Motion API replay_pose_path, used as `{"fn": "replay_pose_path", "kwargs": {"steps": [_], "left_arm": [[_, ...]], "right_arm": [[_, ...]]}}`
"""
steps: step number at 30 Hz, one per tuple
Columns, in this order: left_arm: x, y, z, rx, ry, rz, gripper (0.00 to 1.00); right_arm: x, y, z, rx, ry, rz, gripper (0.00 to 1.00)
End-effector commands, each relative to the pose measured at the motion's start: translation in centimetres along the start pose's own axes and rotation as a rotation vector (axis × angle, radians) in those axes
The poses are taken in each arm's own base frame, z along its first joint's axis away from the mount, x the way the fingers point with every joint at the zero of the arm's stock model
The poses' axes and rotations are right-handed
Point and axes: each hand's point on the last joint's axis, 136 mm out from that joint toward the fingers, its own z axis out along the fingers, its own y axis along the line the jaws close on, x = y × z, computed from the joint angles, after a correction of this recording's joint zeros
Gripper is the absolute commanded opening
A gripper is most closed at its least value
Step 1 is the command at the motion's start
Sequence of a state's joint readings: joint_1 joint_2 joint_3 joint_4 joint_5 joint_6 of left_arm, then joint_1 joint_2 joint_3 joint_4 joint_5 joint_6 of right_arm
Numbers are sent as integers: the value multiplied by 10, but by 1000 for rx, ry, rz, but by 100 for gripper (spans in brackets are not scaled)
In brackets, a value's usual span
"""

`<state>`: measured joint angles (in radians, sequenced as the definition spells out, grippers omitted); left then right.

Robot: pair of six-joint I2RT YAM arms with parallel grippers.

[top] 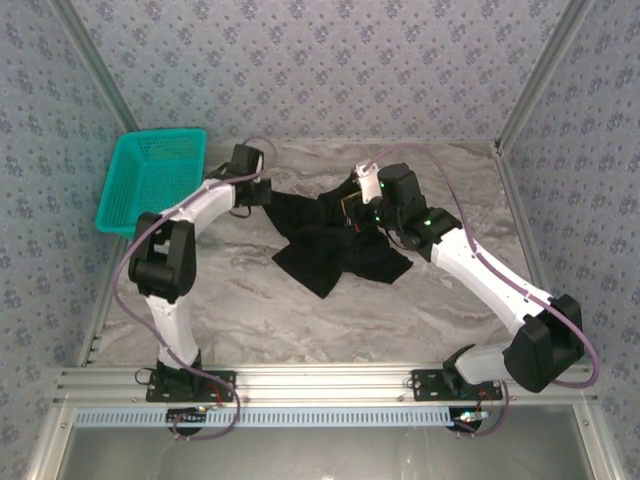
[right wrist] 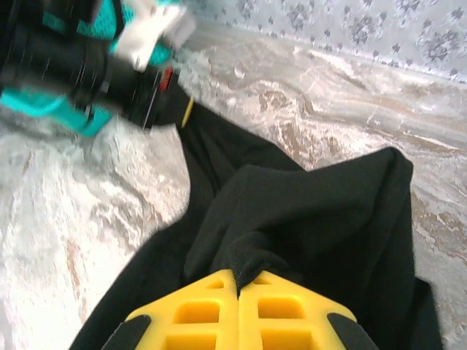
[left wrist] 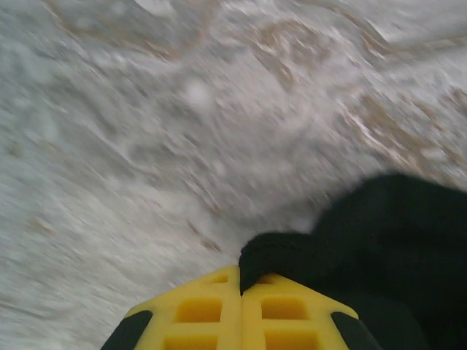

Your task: Fold the inside-out t-shirt

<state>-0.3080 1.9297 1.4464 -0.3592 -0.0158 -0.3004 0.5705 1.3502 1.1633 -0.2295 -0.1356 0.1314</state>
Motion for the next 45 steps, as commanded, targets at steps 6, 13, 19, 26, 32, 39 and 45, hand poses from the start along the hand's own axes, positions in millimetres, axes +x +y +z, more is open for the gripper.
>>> {"fn": "replay_pose_path", "kwargs": {"steps": [6,13,19,26,32,39,45], "left_arm": [[-31,-34,-71,244,-263,-43,0],[5,-21,-57,172,-224,-34,0],[23,-15,-89,160,-204,-77,53],[13,-117,-224,640,-497,78,91],[29,-210,-263,939,-453,317,95],[98,-270,-256,1118,-314,550,59],[161,-285,-222,1081,-244,726,11]], "right_arm": [[-122,29,-44,-232,-428,157,0],[-166,37,-90,-376,-601,201,0],[-156,22,-82,-178,-544,170,0],[-130,16,-56,-121,-450,219,0],[-122,20,-48,-123,-424,244,0],[-144,3,-63,-114,-476,354,0],[-184,-10,-81,-170,-534,489,0]]}}
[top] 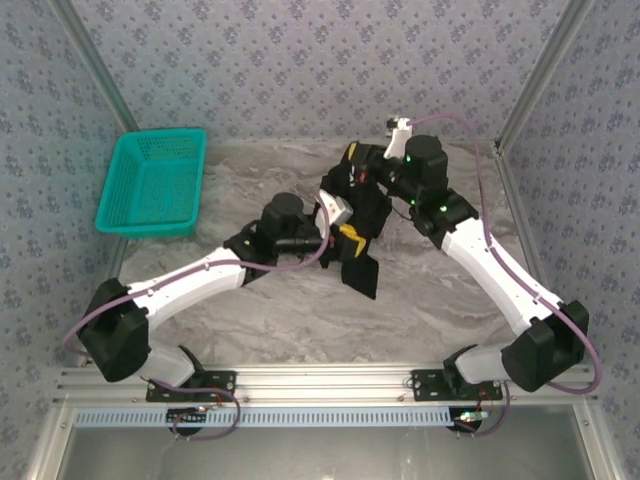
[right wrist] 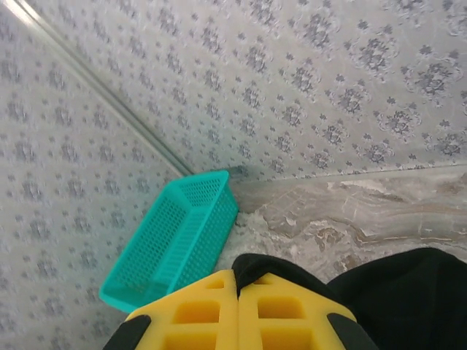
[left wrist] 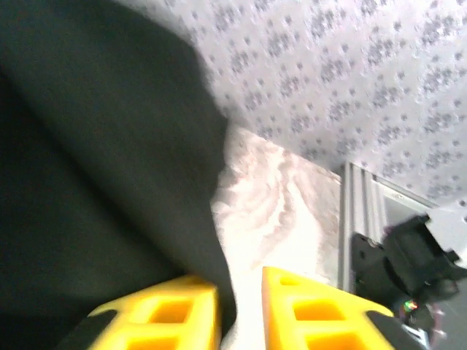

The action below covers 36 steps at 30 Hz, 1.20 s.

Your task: Fold the inside-out t-shirt

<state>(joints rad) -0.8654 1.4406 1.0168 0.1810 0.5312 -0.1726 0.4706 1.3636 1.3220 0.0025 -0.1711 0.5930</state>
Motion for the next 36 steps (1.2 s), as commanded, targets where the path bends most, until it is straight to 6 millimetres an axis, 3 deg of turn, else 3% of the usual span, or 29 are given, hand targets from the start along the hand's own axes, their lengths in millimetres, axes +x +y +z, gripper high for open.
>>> {"fn": "replay_pose_path", "kwargs": {"steps": [1,5,7,9,12,15,19,22,27,32,36], "left_arm": [[37,-10,17,26,104,117,8],[81,-6,35,-56,261,205,4],[94,1,36,-112,311,233,3],[93,4,30,-144,308,243,7],[62,-2,9,-174,219,243,23],[8,-8,-20,-199,54,183,42],[-64,4,-59,-316,-184,53,61],[-96,14,-75,-391,-278,-1,69],[-117,41,-74,-523,-246,10,71],[-109,69,-59,-621,-129,73,71],[-95,81,-51,-634,-85,107,55]], "right_arm": [[-68,38,-16,-122,-147,87,0],[-100,49,-24,-153,-198,112,0],[-113,55,-29,-167,-219,108,0],[-117,62,-32,-171,-228,81,0],[-106,57,-28,-136,-196,48,0],[-88,43,-21,-98,-158,52,0],[-64,33,-14,-65,-124,55,0],[-52,31,-10,-62,-106,64,0],[-35,32,-3,-63,-75,75,0],[-31,32,-1,-70,-71,97,0],[-37,35,-2,-78,-82,103,0]]}}
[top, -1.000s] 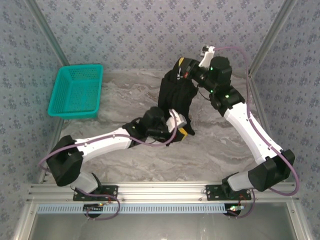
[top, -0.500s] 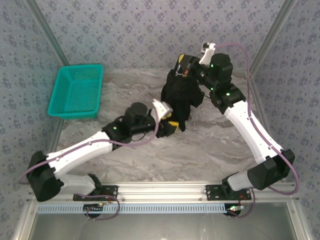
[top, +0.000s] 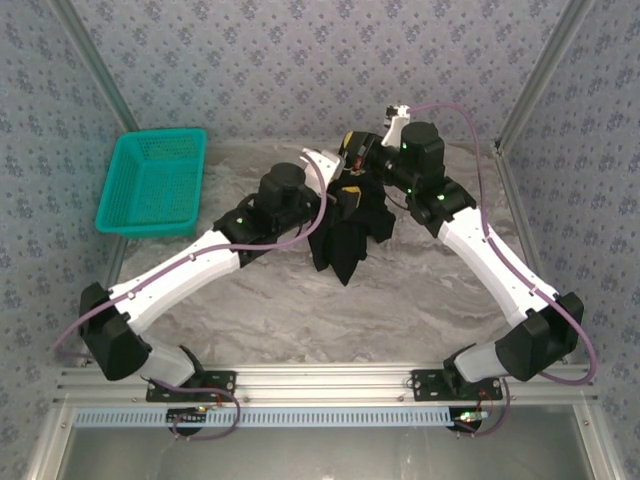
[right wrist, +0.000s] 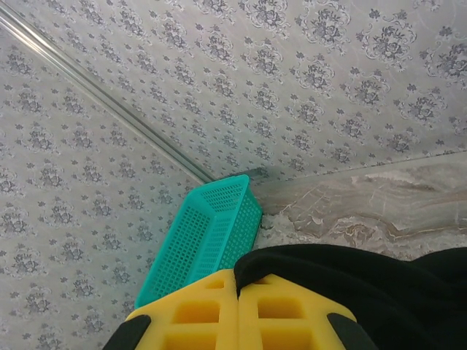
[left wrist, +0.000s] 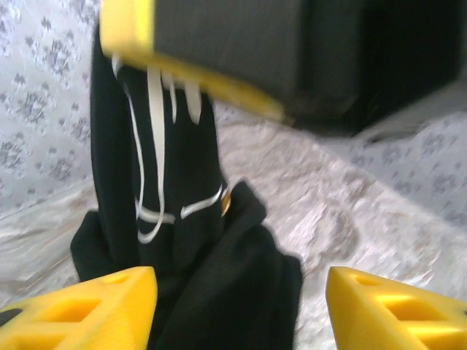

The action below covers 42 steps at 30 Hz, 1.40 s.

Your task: Fold the inside-out t-shirt

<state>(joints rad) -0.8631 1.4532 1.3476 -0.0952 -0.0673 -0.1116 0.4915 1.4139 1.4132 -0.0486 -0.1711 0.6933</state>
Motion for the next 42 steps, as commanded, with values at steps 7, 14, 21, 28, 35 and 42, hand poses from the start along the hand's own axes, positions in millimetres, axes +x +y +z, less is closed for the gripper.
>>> {"fn": "replay_pose_path", "kwargs": {"steps": [7,14,21,28,35,42], "left_arm": [[31,-17,7,148,40,139,0],[103,-50,-2,297,121,246,0],[173,-51,8,264,260,288,6],[217,-49,15,209,356,329,26],[238,-54,3,233,440,363,37],[110,-39,-33,94,85,162,63]], "right_arm": [[-43,27,-15,-76,-137,29,0],[-77,22,-18,-83,-229,91,0],[-102,40,-23,-142,-254,82,0],[-117,53,-30,-147,-271,25,0],[-129,58,-35,-143,-279,-29,0],[-108,68,-30,-148,-187,-105,0]]}}
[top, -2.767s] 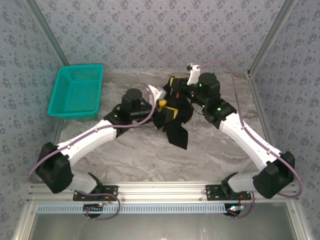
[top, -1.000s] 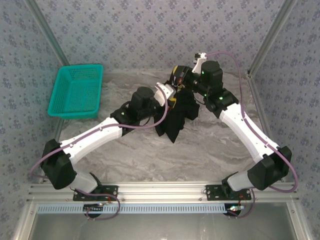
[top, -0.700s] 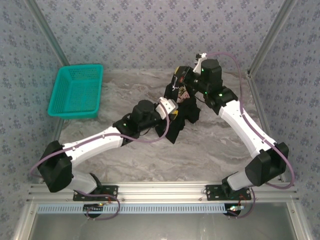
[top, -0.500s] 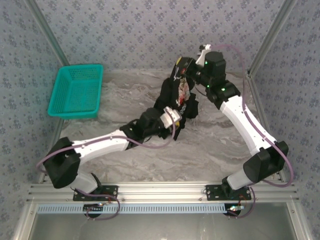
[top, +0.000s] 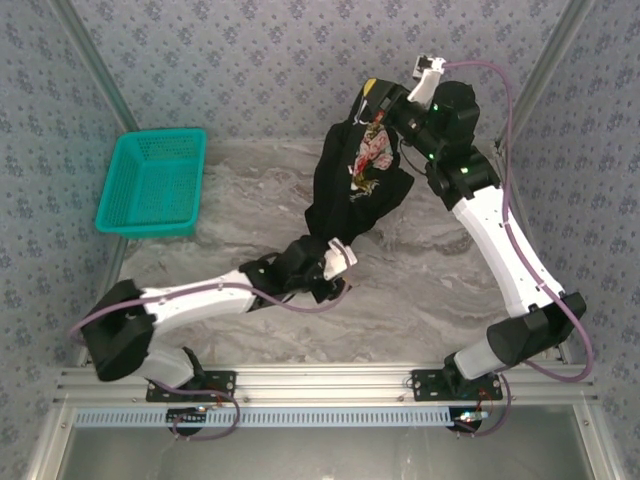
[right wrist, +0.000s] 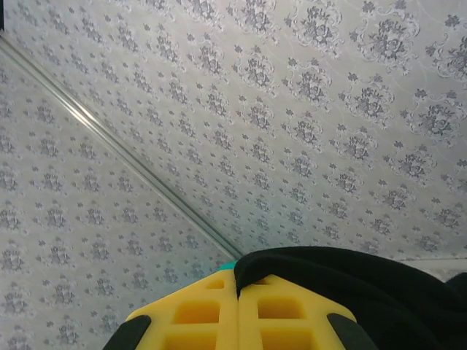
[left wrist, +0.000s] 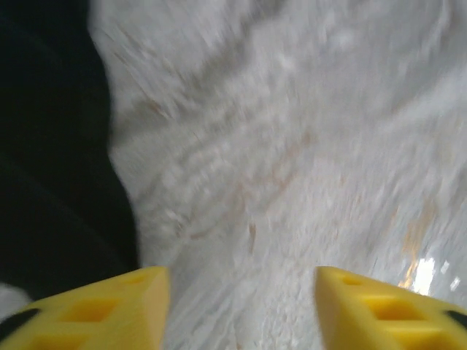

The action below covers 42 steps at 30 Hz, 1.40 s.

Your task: Fold the inside-out t-shirt

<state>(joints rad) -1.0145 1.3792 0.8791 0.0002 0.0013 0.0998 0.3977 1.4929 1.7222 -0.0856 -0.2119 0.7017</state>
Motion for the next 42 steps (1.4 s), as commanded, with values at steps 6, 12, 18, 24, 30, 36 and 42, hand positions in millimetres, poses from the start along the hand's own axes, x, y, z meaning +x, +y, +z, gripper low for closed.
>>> {"fn": "replay_pose_path", "kwargs": {"steps": [6,12,18,24,30,36,42], "left_arm": [[-107,116,-88,-266,-358,-482,80],[-156,121,-76,-190,-407,-483,84],[-156,151,-64,-248,-403,-554,51],[-115,160,-68,-218,-384,-571,3],[-42,147,-55,-228,-202,-549,14],[-17,147,-70,-261,-205,-581,52],[-60,148,-88,-212,-327,-601,81]], "right_arm": [[22,37,-6,-57,138,-234,0],[51,48,5,-59,246,-306,0],[50,46,0,-53,217,-302,0],[46,71,-9,-134,228,-371,0],[108,82,-4,-223,344,-415,0],[147,69,2,-244,373,-318,0],[162,63,5,-240,375,-199,0]]}}
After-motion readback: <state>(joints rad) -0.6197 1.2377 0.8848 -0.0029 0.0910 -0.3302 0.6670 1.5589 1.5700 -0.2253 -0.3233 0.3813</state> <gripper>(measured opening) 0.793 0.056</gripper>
